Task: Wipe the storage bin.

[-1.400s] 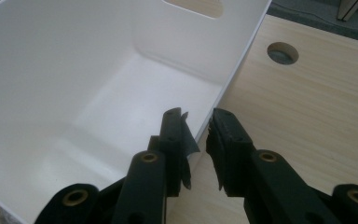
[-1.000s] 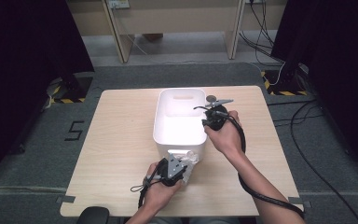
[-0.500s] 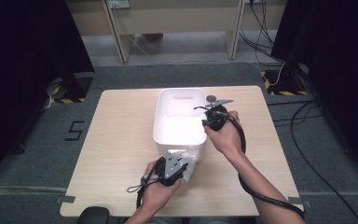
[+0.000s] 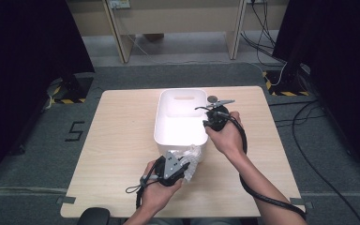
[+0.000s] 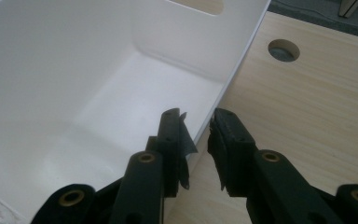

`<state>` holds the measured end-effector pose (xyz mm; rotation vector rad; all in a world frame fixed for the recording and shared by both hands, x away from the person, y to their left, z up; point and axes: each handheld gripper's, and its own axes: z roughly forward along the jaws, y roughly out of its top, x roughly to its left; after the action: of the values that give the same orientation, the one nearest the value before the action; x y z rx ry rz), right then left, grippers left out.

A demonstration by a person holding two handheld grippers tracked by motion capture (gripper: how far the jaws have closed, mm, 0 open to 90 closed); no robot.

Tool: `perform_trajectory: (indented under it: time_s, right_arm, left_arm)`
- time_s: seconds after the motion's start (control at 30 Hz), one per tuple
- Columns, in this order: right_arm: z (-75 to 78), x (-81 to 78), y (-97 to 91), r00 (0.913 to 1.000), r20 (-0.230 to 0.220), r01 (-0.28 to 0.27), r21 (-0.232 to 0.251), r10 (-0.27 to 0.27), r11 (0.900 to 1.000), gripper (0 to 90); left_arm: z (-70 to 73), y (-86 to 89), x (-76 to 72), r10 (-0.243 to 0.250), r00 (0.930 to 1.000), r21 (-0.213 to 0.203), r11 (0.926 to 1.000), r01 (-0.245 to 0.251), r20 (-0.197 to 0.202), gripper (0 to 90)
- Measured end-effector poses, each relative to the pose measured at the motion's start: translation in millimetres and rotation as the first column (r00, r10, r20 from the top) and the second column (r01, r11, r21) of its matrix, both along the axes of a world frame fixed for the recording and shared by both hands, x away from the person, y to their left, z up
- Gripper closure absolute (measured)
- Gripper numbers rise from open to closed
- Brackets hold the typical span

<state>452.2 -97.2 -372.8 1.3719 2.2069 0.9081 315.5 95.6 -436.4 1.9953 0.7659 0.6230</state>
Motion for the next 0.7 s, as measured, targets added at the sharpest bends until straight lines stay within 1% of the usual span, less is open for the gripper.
perform_trajectory:
  time_s: [0.03,0.1,0.17,0.2,0.4,0.7]
  right_arm:
    - [0.0,0.0,0.0,1.0,0.0,0.0,0.0,0.0,1.0,73.3]
    - [0.0,0.0,-0.2,1.0,-0.001,-0.001,-0.001,0.001,1.0,73.2]
    - [0.0,0.1,-0.4,1.0,-0.002,0.0,0.0,0.0,1.0,73.2]
    - [-0.1,0.1,-0.3,1.0,-0.002,0.0,0.001,0.0,1.0,73.2]
    - [-0.4,-0.2,0.1,1.0,0.001,0.0,-0.001,0.0,1.0,73.2]
    - [0.0,-0.1,-0.1,1.0,-0.006,0.004,-0.001,-0.004,1.0,73.3]
  left_arm:
    - [0.7,-0.6,-0.4,-0.001,1.0,-0.012,0.9999,0.001,0.001,74.4]
    - [4.4,-0.3,-1.2,-0.008,0.9999,-0.003,1.0,0.008,0.011,74.4]
    - [6.1,-1.2,-1.6,-0.006,0.9999,-0.017,0.9998,0.006,0.013,74.4]
    - [7.3,-0.7,-1.5,-0.009,0.9999,-0.01,0.9999,0.009,0.014,74.4]
    - [9.8,0.0,-1.5,-0.002,0.9998,-0.026,0.9997,0.002,0.019,74.4]
    - [10.5,-1.2,-0.2,0.0,0.9995,-0.014,0.9999,0.0,0.032,74.5]
